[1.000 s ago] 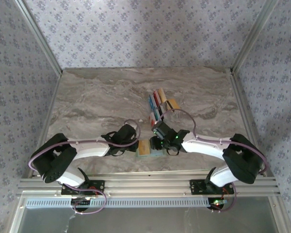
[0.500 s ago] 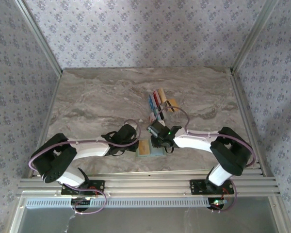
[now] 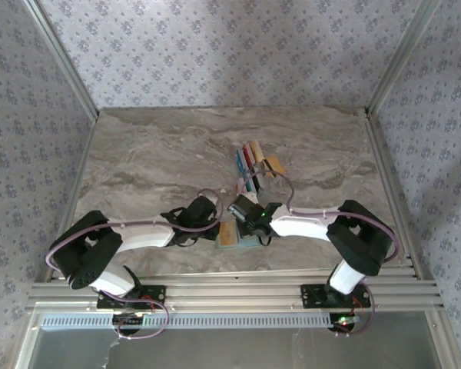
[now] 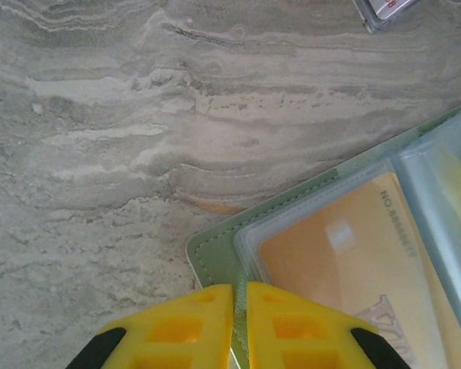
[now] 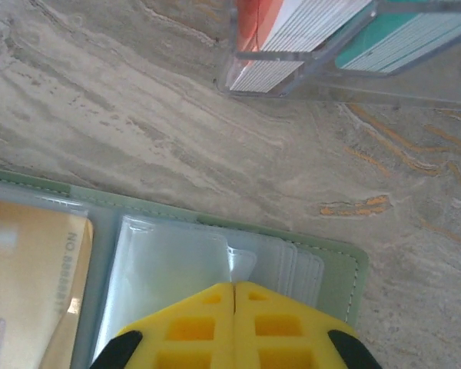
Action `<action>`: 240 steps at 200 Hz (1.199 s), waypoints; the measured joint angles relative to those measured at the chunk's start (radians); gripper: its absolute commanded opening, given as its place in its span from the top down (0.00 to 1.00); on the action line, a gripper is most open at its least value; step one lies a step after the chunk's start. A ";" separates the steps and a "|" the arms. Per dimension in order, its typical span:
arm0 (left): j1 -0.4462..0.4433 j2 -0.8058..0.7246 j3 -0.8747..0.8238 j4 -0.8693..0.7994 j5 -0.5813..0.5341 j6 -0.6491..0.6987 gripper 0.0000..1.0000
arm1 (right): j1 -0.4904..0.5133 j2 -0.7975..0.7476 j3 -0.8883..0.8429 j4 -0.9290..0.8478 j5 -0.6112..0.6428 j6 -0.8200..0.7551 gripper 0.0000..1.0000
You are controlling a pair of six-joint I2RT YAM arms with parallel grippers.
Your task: Put the credit cards into the card holder
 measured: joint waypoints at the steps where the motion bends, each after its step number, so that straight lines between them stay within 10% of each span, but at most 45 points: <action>1: 0.000 0.000 0.000 0.000 0.000 0.000 0.86 | 0.000 0.000 0.000 0.000 0.001 0.000 1.00; 88: 0.000 0.003 0.000 0.017 0.000 -0.012 0.87 | 0.035 -0.051 0.087 -0.026 -0.048 0.001 1.00; 165: 0.009 -0.004 -0.017 0.030 -0.012 -0.057 0.77 | -0.022 0.032 0.054 0.198 -0.347 0.074 0.63; 240: 0.067 -0.162 -0.105 0.014 -0.002 -0.080 0.68 | -0.022 -0.002 0.034 0.274 -0.434 0.076 0.48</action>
